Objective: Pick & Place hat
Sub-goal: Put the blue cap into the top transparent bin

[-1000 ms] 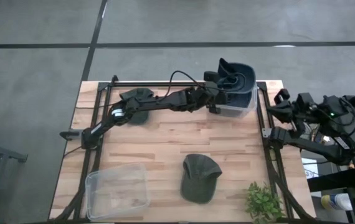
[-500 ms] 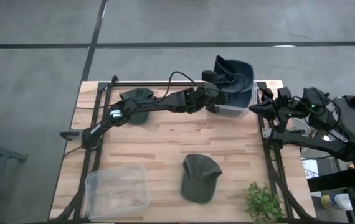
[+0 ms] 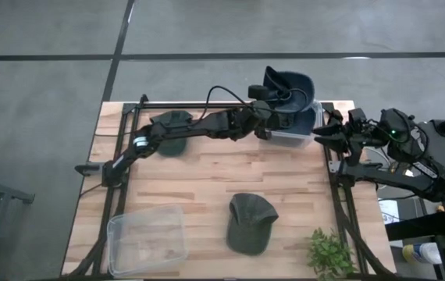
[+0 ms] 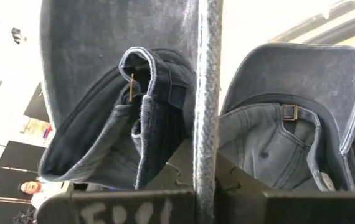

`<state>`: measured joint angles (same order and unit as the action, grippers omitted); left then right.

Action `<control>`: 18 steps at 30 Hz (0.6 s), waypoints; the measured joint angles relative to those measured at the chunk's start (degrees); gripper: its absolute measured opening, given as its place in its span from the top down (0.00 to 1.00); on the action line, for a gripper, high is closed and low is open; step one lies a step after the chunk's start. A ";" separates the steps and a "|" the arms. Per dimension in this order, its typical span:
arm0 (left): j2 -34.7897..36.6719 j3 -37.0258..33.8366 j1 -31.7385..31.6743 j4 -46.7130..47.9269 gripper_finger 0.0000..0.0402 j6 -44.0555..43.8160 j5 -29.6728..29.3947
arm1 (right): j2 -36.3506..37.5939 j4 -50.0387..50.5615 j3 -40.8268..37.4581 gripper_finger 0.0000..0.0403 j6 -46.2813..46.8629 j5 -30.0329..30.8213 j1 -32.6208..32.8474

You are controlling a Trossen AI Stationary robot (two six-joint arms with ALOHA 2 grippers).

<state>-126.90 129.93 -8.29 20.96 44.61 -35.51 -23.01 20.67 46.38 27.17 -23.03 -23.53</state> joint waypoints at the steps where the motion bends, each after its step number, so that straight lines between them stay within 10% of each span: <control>1: 0.11 0.00 0.00 0.10 1.00 -0.06 -0.02 | -0.09 0.07 -0.01 0.57 0.11 0.00 0.00; 8: 0.44 0.00 0.01 0.13 1.00 -0.30 -0.66 | -0.28 0.58 -0.01 0.45 -0.18 3.39 0.00; 18: 0.44 0.00 1.30 0.60 1.00 -0.08 -2.67 | 0.33 13.44 3.94 0.43 0.68 33.23 0.00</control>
<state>-126.45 129.93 -6.99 21.56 44.53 -38.17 -22.69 34.11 50.32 27.86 10.21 -23.53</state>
